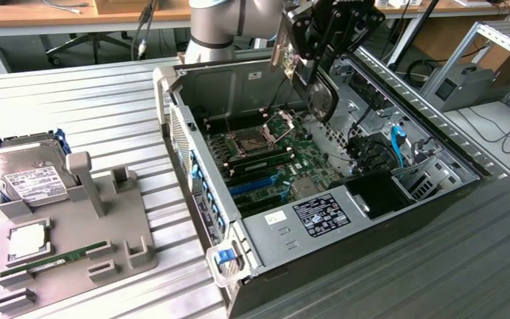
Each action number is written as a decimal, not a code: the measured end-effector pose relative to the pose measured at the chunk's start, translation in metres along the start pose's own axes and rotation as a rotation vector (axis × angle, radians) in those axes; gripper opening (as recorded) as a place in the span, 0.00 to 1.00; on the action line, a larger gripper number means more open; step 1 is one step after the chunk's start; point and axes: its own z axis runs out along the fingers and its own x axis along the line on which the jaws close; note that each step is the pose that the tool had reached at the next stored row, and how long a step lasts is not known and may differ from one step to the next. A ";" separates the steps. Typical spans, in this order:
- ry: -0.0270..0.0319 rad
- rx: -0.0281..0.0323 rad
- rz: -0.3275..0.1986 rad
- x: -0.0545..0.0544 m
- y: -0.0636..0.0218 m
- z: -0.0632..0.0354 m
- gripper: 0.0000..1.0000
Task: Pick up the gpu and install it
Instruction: 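Pick up the gpu and move the gpu toward the slot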
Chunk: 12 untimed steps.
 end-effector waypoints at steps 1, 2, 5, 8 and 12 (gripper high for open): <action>0.0000 0.0000 0.000 -0.002 0.0002 0.0001 0.27; 0.0000 0.0001 0.000 -0.005 0.0004 0.0001 0.27; 0.0000 0.0000 0.000 -0.009 0.0009 0.0003 0.27; 0.0000 0.0001 0.000 -0.011 0.0012 0.0003 0.27; 0.0000 0.0000 0.000 -0.011 0.0013 0.0004 0.27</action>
